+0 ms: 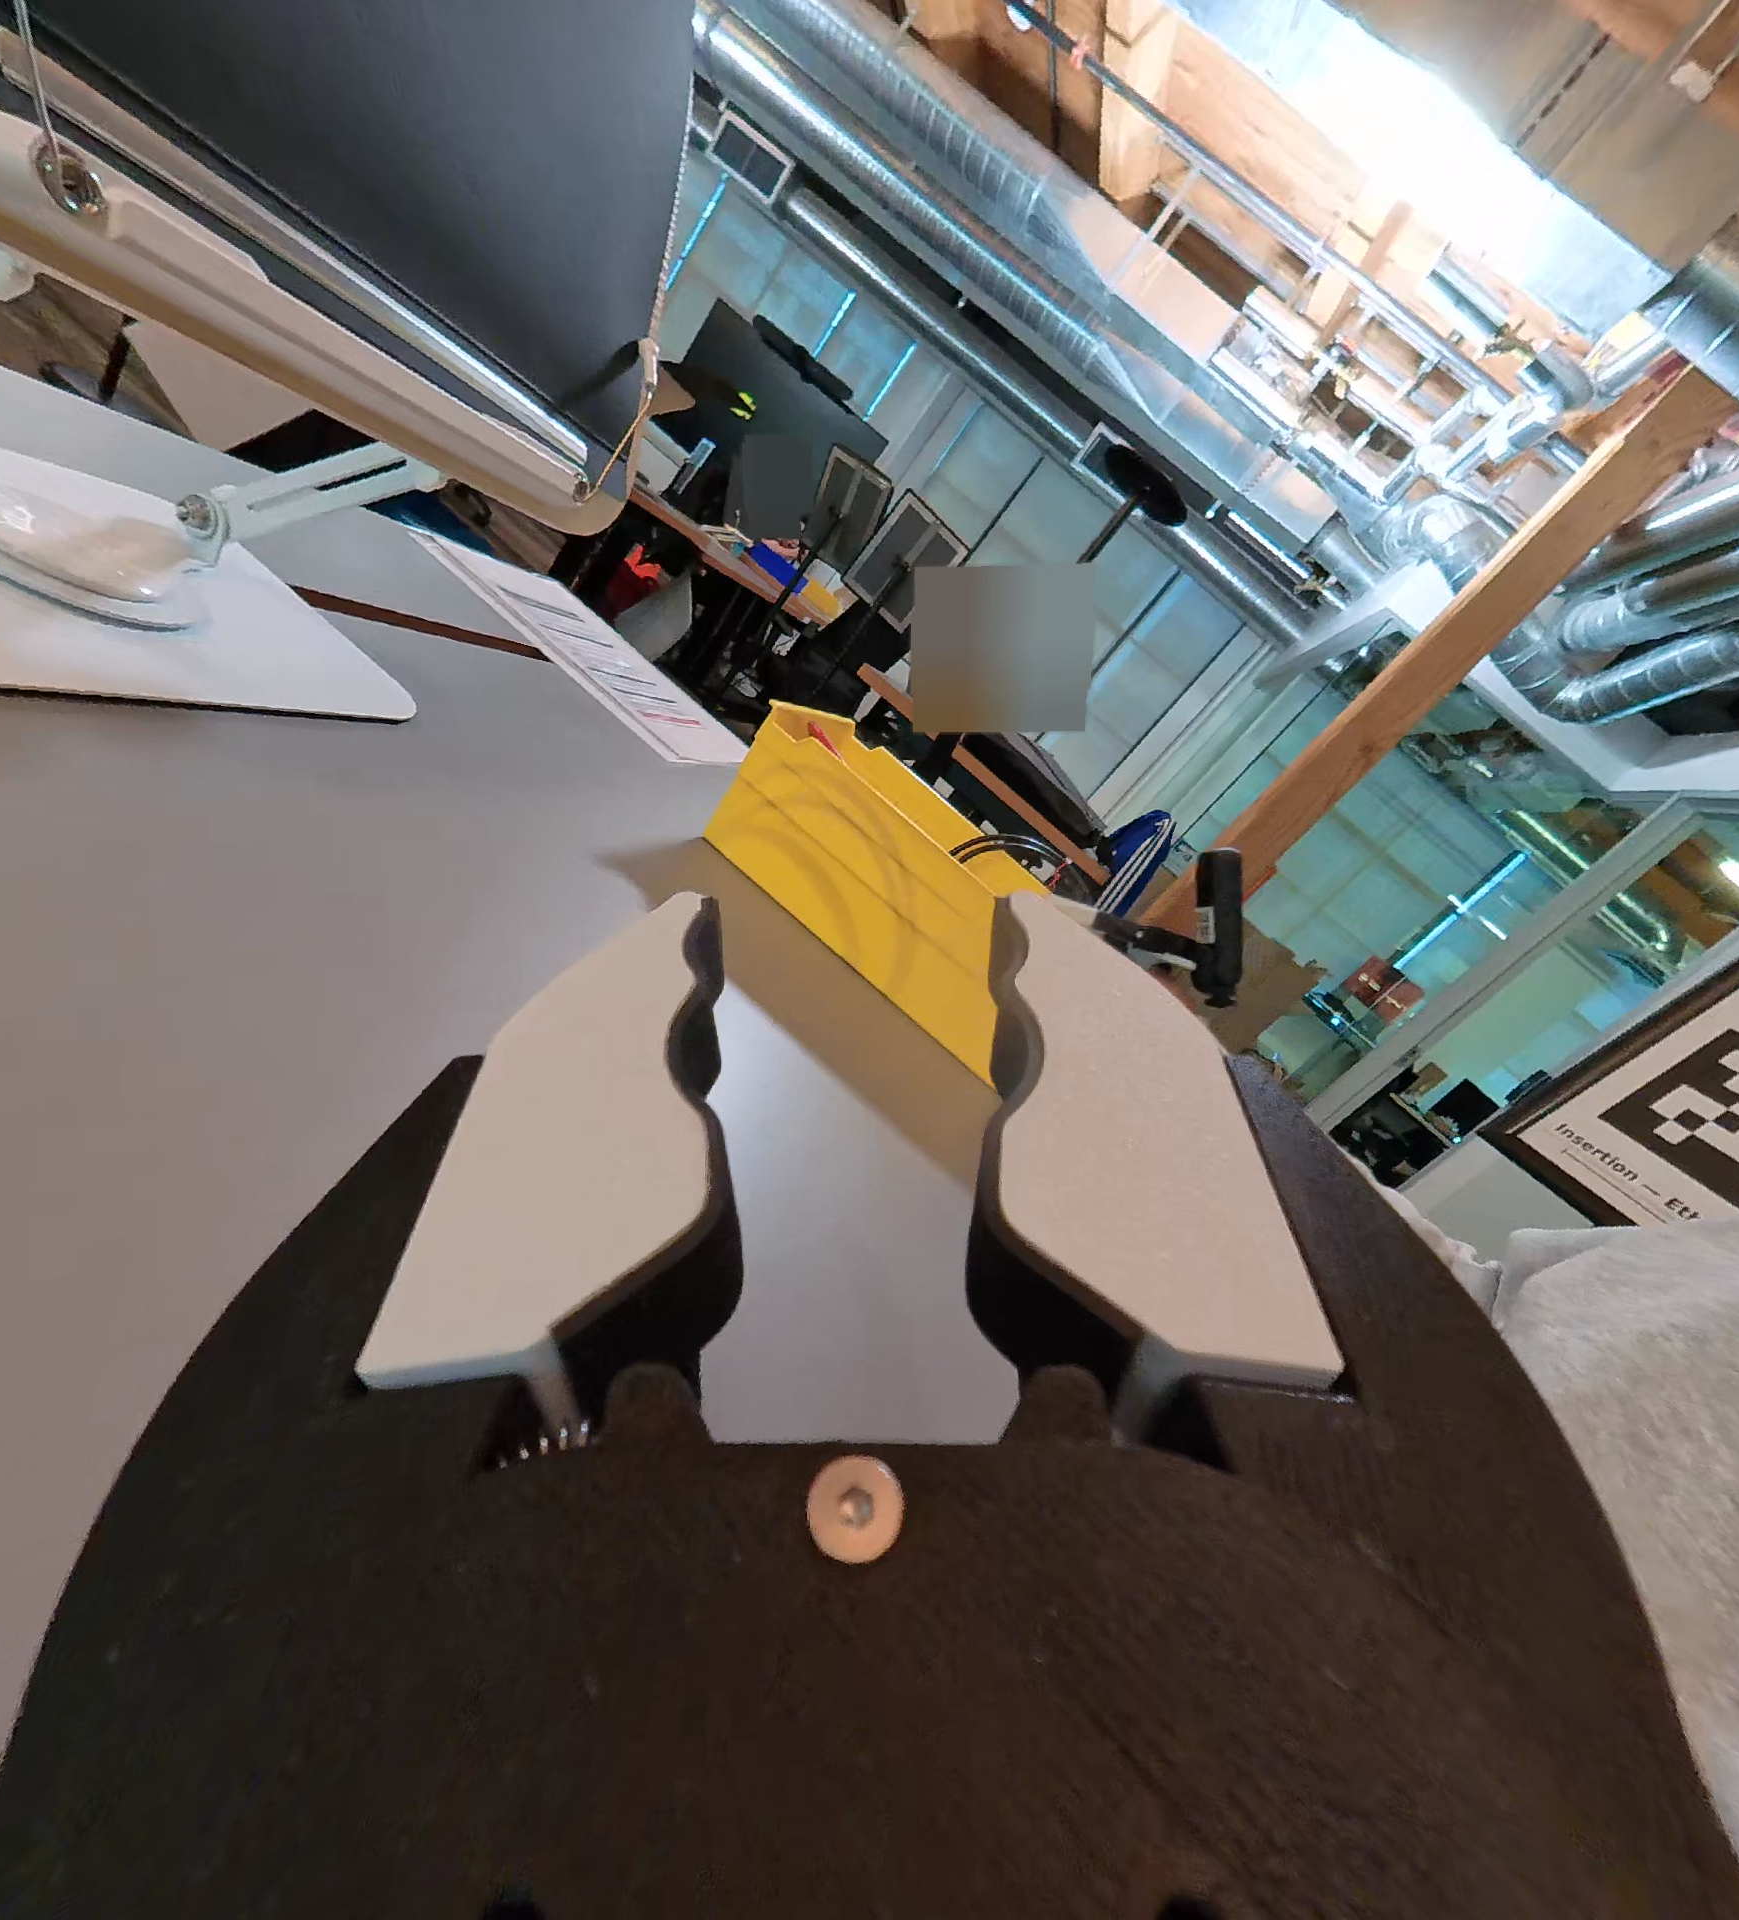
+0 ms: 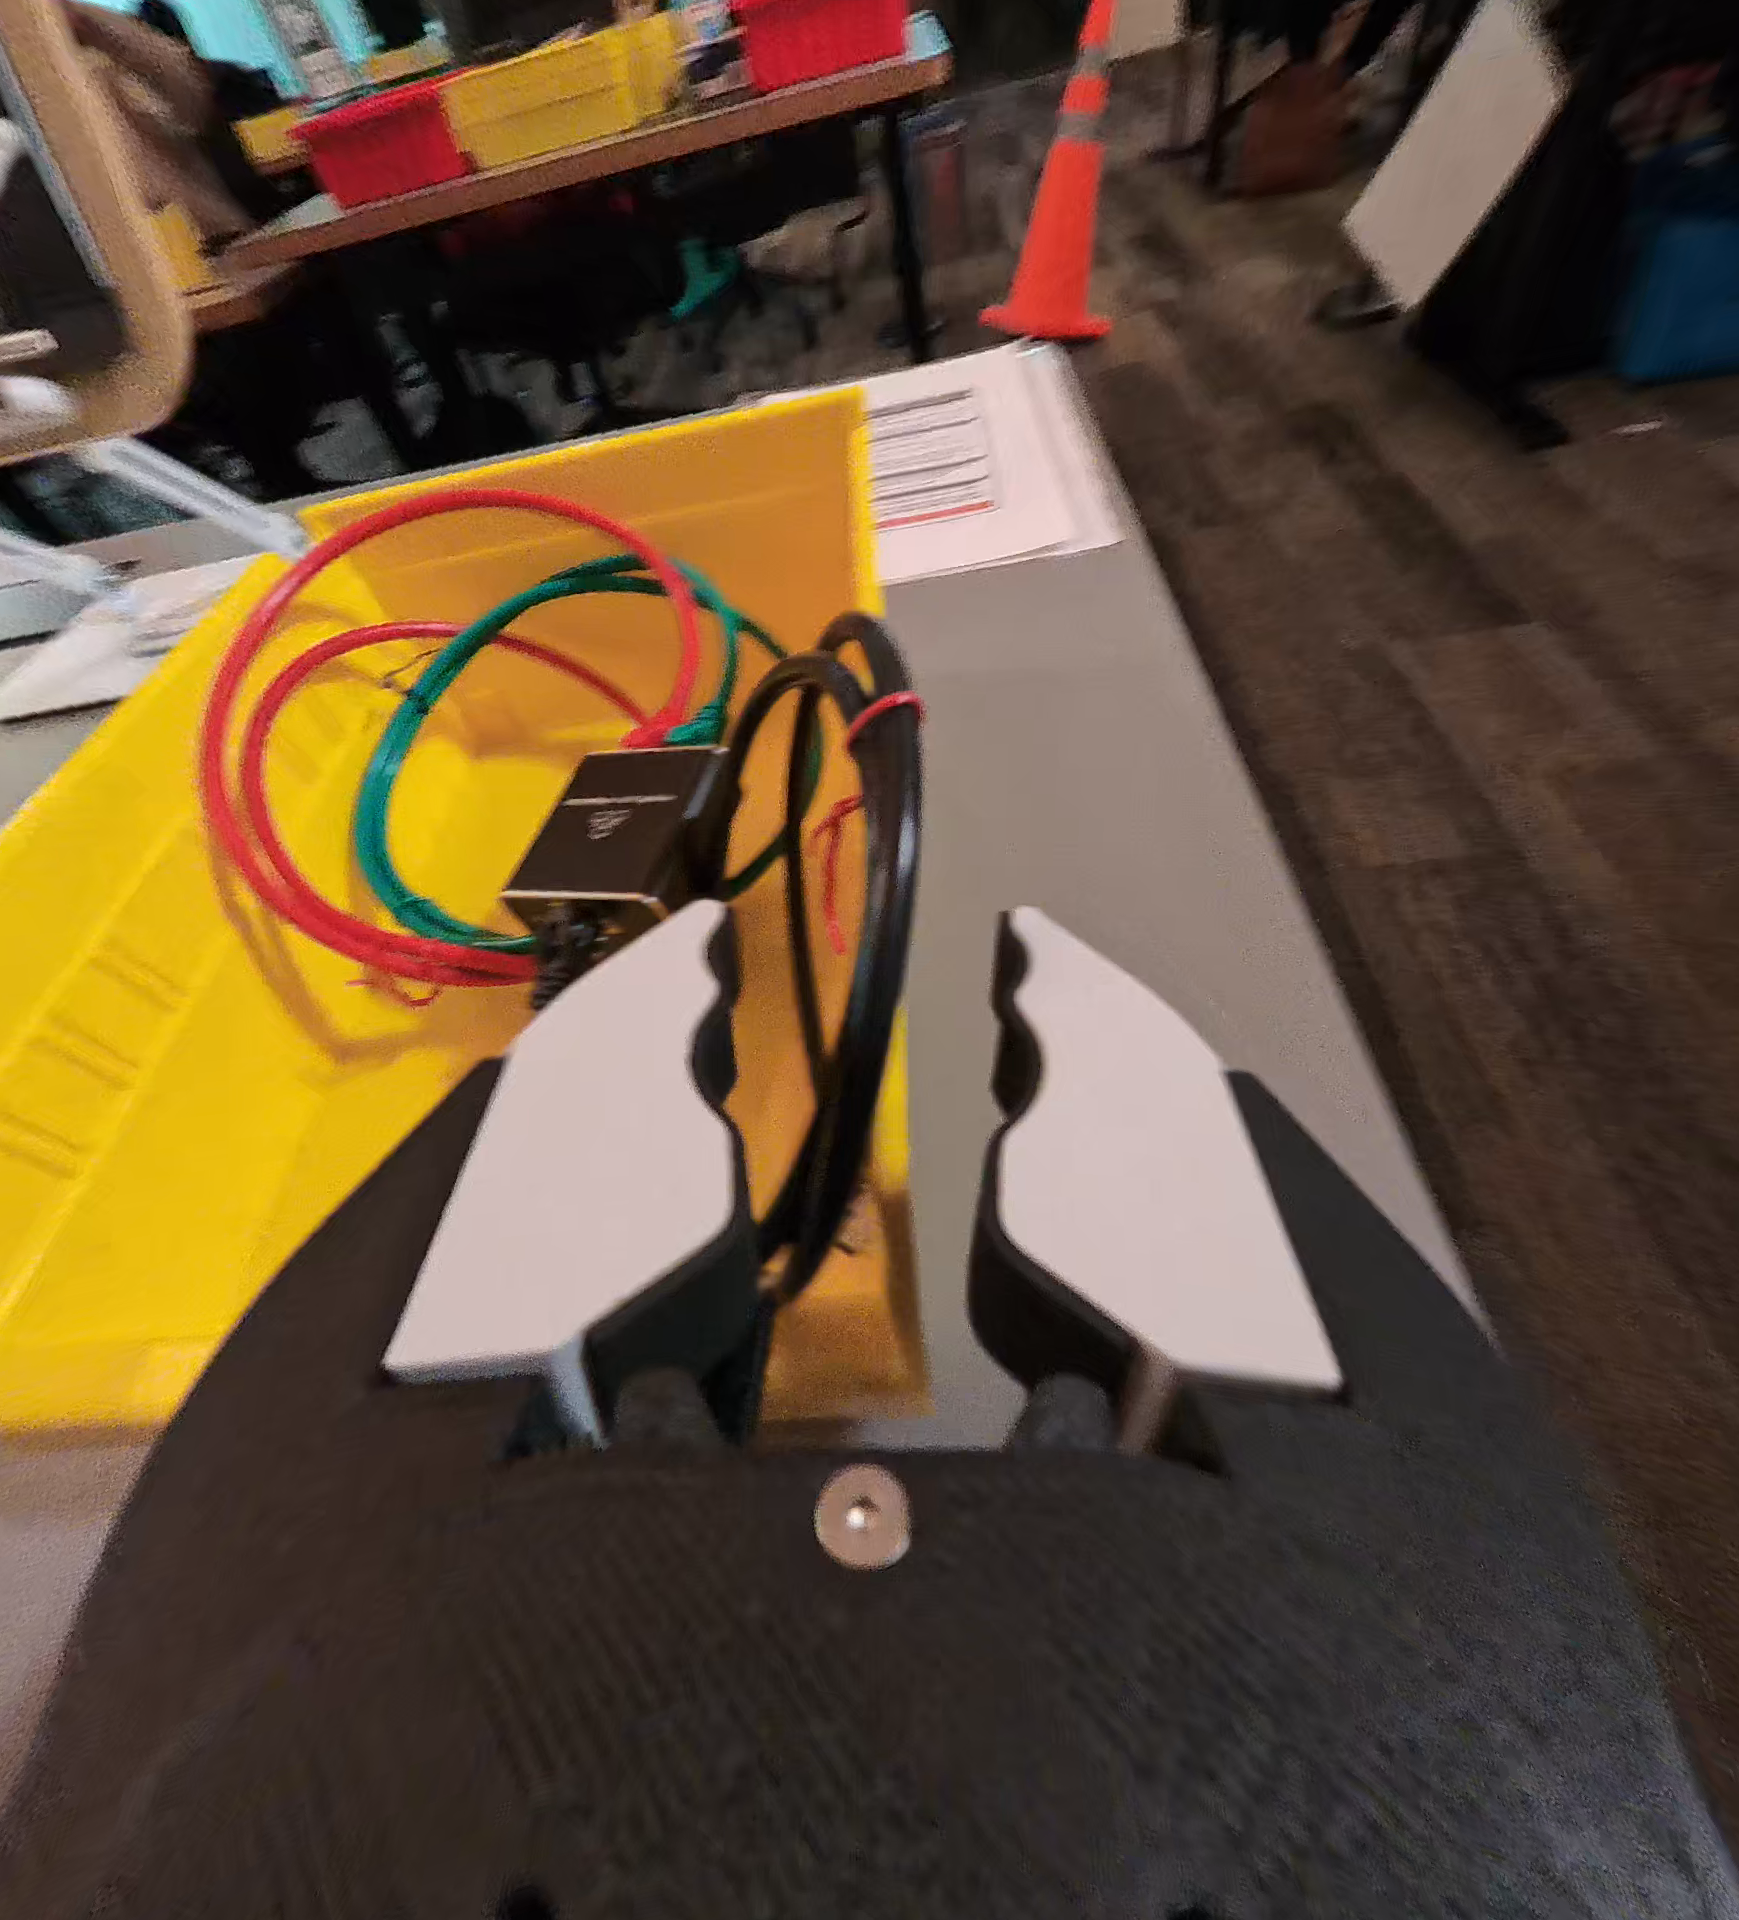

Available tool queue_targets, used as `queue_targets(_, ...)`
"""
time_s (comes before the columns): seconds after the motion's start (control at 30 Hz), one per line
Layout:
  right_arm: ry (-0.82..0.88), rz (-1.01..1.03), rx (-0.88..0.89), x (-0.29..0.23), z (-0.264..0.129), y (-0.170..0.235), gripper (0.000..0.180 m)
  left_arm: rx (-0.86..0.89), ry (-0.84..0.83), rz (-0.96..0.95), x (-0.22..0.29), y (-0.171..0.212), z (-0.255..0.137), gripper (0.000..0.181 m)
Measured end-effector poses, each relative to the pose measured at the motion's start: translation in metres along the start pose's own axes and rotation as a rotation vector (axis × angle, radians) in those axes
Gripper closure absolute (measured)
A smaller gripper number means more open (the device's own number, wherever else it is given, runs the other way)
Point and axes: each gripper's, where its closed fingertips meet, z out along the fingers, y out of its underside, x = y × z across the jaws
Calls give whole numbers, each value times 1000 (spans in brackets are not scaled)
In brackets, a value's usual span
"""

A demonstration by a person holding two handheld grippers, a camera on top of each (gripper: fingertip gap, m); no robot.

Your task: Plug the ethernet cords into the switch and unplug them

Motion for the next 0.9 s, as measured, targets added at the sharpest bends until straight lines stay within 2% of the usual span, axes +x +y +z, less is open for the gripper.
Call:
queue_targets(0.03, -22, 25, 0, -4, 5, 1, 150, 5, 5, -5, 0, 0, 0, 131)
queue_targets(0.17, 30, -7, -14, 4, 11, 1, 173, 43, 45, -37, 5, -5, 0, 131)
queue_targets(0.33, 69, -35, -26, 4, 11, 2, 173, 50, 68, -39, 13, -7, 4, 131)
queue_targets(0.43, 46, -57, 7, 2, 9, -1, 162, 51, 80, -30, 19, -9, 5, 131)
queue_targets(0.53, 49, -96, 154, 6, -9, -25, 142, 54, 81, -20, 22, -11, 5, 131)
queue_targets(0.6, 66, -91, 286, 16, -33, -46, 139, 59, 81, -20, 22, -13, 3, 131)
queue_targets(0.67, 41, -55, 375, 26, -55, -56, 147, 68, 81, -26, 20, -14, 1, 131)
queue_targets(0.73, -48, -37, 389, 30, -69, -54, 159, 75, 80, -34, 17, -15, -1, 131)
queue_targets(0.8, -113, -64, 317, 33, -70, -41, 168, 81, 79, -42, 15, -15, -2, 131)
queue_targets(0.9, -184, -100, 117, 31, -51, -5, 170, 81, 78, -49, 13, -14, -2, 131)
